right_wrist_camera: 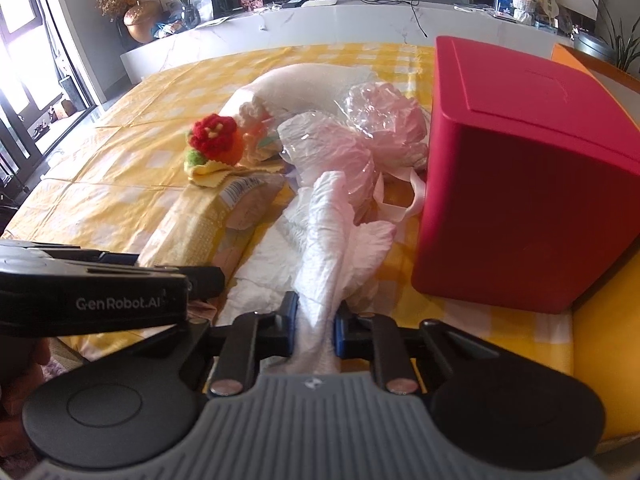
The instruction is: Organize soft objects
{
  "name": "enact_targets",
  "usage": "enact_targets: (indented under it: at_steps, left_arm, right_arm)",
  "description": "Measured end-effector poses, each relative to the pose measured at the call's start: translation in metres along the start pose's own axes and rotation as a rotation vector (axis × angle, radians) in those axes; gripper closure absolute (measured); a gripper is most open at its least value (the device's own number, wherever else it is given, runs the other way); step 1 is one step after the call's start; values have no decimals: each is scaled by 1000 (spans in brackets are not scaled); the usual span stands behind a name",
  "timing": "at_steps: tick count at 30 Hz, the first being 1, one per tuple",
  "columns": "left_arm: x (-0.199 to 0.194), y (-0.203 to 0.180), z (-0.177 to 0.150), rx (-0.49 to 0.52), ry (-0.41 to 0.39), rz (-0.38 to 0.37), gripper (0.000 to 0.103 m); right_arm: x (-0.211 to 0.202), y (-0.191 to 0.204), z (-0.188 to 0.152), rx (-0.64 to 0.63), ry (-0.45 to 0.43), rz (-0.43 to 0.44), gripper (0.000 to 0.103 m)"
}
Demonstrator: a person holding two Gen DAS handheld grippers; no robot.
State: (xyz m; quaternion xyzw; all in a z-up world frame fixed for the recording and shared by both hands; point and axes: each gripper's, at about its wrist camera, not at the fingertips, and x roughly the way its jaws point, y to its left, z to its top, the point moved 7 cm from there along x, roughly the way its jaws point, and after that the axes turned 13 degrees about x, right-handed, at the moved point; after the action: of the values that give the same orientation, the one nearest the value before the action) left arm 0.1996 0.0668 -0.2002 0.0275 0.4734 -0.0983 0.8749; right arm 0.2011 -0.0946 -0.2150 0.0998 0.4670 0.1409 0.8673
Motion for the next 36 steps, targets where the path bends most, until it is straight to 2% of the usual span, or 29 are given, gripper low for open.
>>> enact_targets:
  at_steps: [4, 14, 26, 30, 36]
  left_arm:
    - [-13, -4, -4, 19, -4, -3, 46]
    - [-42, -14, -23, 23, -6, -14, 48]
    - [-94, -22, -33, -11, -86, 29, 48]
    - [-119, -31, -26, 2, -137, 44, 48]
    - [-145, -61, -10, 81, -203, 53, 48]
  right_arm:
    - [-13, 7, 0, -29, -16, 18, 89]
    - [-43, 4, 0, -35, -62, 6, 90]
    - [-97, 0, 1, -3, -144, 41, 90]
    - [-125, -4, -1, 9, -189, 55, 90]
    - [-165, -26, -4, 51, -253, 57, 90]
